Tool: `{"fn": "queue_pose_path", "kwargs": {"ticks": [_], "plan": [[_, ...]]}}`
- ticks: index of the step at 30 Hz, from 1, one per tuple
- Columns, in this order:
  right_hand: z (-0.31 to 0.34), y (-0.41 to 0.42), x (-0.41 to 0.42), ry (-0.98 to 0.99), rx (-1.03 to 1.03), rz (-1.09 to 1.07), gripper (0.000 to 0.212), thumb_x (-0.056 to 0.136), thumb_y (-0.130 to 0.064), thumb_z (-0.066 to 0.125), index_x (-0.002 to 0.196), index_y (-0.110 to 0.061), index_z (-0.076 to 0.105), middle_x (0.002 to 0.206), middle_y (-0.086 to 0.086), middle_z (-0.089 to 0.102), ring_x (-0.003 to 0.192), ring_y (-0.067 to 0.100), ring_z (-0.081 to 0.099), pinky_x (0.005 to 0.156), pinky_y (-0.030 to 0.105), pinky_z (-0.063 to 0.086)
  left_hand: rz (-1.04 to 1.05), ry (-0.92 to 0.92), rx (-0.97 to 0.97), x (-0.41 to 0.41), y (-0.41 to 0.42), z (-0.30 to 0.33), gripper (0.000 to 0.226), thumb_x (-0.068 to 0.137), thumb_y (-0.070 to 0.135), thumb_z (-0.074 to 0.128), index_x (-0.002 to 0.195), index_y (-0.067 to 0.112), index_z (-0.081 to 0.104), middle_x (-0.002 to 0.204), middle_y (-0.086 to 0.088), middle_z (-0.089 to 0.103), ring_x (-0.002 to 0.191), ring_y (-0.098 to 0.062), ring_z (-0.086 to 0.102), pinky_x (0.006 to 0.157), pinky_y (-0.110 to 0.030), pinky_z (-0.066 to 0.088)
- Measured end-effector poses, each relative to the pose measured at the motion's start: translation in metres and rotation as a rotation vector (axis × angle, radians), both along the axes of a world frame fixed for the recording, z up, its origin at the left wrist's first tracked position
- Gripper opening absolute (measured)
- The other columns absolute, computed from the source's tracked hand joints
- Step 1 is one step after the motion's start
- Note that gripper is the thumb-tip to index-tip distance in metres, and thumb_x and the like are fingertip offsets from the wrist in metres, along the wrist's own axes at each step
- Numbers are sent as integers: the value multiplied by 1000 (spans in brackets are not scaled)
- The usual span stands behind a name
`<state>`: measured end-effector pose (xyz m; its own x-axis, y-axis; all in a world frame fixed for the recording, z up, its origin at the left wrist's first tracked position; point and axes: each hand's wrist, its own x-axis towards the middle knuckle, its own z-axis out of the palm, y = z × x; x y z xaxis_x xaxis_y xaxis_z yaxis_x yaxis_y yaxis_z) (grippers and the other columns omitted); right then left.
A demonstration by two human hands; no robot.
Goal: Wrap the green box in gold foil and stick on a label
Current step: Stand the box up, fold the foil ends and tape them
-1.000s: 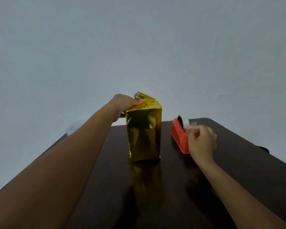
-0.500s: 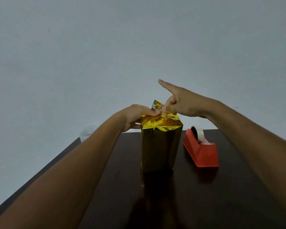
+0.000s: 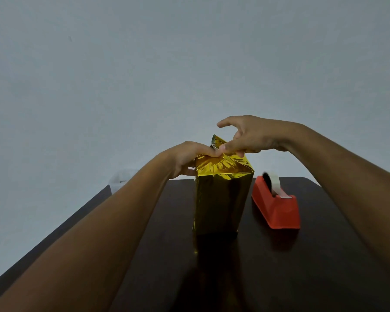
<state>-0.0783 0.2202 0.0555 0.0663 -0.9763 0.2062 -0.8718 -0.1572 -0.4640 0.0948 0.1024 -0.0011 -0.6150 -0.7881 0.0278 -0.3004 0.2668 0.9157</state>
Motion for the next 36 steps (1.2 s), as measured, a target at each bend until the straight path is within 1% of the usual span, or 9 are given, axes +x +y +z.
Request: {"fn": "queue_pose_path", "kwargs": {"ticks": [4, 7, 13, 20, 25, 29, 32, 34, 36], "plan": [[-3, -8, -7, -15, 42, -23, 80, 84, -42, 79, 151, -27, 38, 72, 8, 66, 62, 15, 48, 53, 27, 37, 8, 1, 7, -1, 0, 0, 56, 75, 45, 80, 119, 13, 68, 116, -7, 73, 109, -24, 69, 94, -37, 53], [-5, -14, -8, 20, 48, -45, 79, 82, -45, 79, 149, -28, 41, 94, 16, 71, 76, 18, 59, 58, 27, 42, -5, -11, 12, -1, -1, 1, 58, 72, 44, 81, 120, 14, 67, 116, -7, 73, 109, -23, 68, 94, -37, 53], [-6, -21, 0, 107, 90, -85, 82, 80, -45, 81, 149, -25, 41, 95, 3, 62, 91, 23, 61, 69, 31, 48, 7, -12, 12, -1, -3, 0, 43, 84, 38, 77, 120, 14, 68, 118, -8, 74, 112, -26, 68, 100, -40, 52], [-5, -15, -7, 206, 175, -314, 107, 69, -76, 71, 145, -5, 45, 81, 4, 61, 65, 18, 50, 59, 29, 41, -24, 9, -44, 4, -3, -2, 47, 87, 42, 74, 122, 11, 68, 116, -6, 74, 109, -23, 70, 97, -38, 54], [-26, -7, -32, -86, 259, -287, 106, 50, -84, 64, 127, -12, 58, 92, 8, 58, 57, 14, 36, 50, 25, 29, -36, 34, -44, 2, 1, -3, 52, 89, 37, 74, 129, 5, 64, 120, -10, 73, 104, -20, 70, 98, -38, 53], [-54, -7, -52, -370, 228, -284, 96, 55, -84, 64, 125, -19, 59, 96, 9, 61, 52, 12, 41, 46, 22, 34, -27, 43, -27, 1, 2, -3, 47, 90, 35, 73, 125, 5, 66, 107, -5, 74, 96, -17, 69, 92, -34, 52], [-84, -13, -69, -569, 175, -312, 78, 67, -78, 70, 114, -17, 65, 94, 10, 64, 62, 16, 51, 56, 28, 44, -13, 76, 7, 1, -1, -4, 46, 87, 36, 76, 122, 7, 69, 110, -6, 76, 98, -19, 69, 100, -38, 50], [-109, -18, -84, -493, 73, -464, 70, 71, -73, 73, 97, -8, 64, 92, 12, 66, 71, 23, 56, 66, 34, 48, -14, 93, 32, 1, -4, -6, 51, 85, 37, 78, 123, 6, 68, 118, -10, 74, 102, -22, 69, 106, -44, 48], [-140, -23, -101, -195, 91, -718, 79, 59, -82, 64, 98, -14, 65, 102, 11, 68, 92, 31, 62, 82, 37, 51, -23, 99, 48, 0, -6, -9, 56, 83, 39, 80, 125, 5, 67, 120, -12, 73, 104, -25, 69, 110, -49, 46]]}}
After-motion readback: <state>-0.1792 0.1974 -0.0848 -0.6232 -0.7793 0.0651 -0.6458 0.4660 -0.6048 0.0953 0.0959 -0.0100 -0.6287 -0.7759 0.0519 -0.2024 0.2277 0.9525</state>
